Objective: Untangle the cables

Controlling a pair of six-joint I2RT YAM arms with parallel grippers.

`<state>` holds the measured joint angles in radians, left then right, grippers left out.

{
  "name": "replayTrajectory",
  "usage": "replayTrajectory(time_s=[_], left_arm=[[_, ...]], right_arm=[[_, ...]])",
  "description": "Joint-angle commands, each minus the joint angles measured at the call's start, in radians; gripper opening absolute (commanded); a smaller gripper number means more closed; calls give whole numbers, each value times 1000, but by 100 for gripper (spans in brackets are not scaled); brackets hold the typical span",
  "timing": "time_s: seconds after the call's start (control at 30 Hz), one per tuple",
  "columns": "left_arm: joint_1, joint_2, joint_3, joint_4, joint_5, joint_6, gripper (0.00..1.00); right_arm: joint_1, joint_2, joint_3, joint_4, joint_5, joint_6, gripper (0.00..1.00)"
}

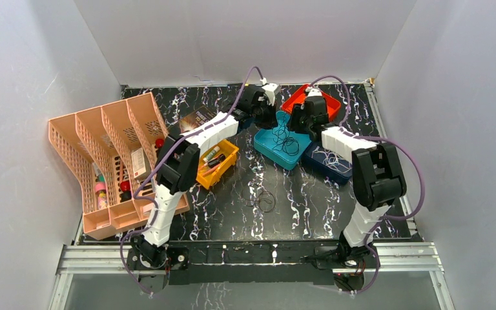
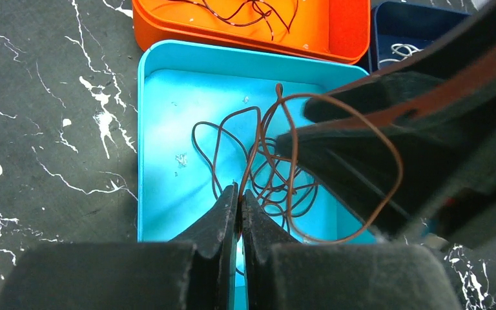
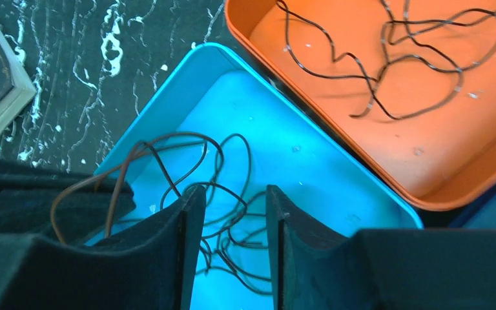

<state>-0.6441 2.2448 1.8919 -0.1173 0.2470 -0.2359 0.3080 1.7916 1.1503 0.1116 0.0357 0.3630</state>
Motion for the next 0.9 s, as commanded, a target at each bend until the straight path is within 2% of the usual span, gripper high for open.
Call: replayTrajectory(time_s=[0.0,0.4,0.7,0.87], left_arm=[[4,-8,46,-22,-1,3,0],[8,43,70,-42,39,-1,0],[8,-18,37,-36,13,13,41],[8,-75,10,-31,-1,19,48]], right_arm=[[-4,-149,-1,-46,73,-41,51],[-4,-394,-152,-76,79,-27,54],[-4,-505,-239,-81,55,-4,54],[-5,-557,-284,-85,25,21,54]])
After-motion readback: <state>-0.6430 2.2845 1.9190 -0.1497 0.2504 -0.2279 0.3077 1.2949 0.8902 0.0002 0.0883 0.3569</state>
